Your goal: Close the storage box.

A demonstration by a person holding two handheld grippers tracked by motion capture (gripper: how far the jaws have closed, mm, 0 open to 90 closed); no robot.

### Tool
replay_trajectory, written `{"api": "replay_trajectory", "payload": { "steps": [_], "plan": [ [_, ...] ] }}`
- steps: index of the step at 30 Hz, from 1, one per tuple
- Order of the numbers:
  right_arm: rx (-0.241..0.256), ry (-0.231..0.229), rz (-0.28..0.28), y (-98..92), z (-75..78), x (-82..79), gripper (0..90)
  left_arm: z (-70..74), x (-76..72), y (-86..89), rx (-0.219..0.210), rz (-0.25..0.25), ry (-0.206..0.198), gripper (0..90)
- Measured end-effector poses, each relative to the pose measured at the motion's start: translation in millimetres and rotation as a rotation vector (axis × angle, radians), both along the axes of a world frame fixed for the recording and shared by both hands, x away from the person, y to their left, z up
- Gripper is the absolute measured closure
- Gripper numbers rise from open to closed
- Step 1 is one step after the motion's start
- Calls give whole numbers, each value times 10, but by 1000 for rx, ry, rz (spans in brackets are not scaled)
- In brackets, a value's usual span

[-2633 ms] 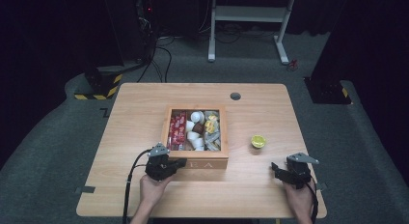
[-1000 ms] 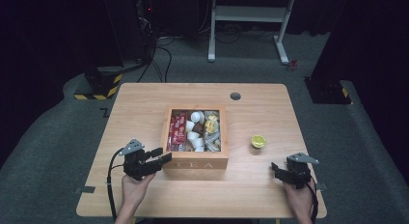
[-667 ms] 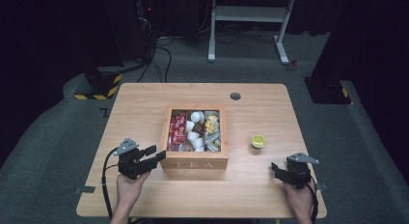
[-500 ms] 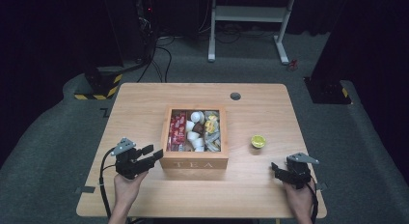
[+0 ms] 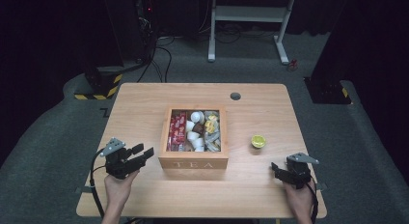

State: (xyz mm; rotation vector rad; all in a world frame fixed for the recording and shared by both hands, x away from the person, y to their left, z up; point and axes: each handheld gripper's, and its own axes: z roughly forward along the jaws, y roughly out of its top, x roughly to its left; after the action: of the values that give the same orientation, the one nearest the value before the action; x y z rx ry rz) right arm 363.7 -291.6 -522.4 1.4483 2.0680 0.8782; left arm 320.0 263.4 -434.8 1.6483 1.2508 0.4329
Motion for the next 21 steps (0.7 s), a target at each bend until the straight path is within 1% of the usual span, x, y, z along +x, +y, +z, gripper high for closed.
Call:
{"api": "replay_trajectory", "payload": {
  "steps": [2, 6, 8, 13, 14, 17, 21],
  "plan": [
    [0, 0, 0, 0, 0, 0, 320, 10, -10, 36, 4, 16, 0, 475],
    [0, 0, 0, 0, 0, 0, 320, 16, -12, 68, 11, 27, -1, 473],
    [0, -1, 1, 0, 0, 0, 320, 25, -15, 74, 39, 41, 0, 472],
    [0, -1, 0, 0, 0, 0, 320, 46, -26, 105, 71, 68, -7, 446],
    [0, 0, 0, 0, 0, 0, 319, 41, -21, 130, 72, 78, -4, 441],
    [0, 0, 0, 0, 0, 0, 319, 33, -18, 157, 74, 87, -3, 436],
    [0, 0, 0, 0, 0, 0, 319, 24, -43, 202, 81, 109, -2, 435]
  ]
}}
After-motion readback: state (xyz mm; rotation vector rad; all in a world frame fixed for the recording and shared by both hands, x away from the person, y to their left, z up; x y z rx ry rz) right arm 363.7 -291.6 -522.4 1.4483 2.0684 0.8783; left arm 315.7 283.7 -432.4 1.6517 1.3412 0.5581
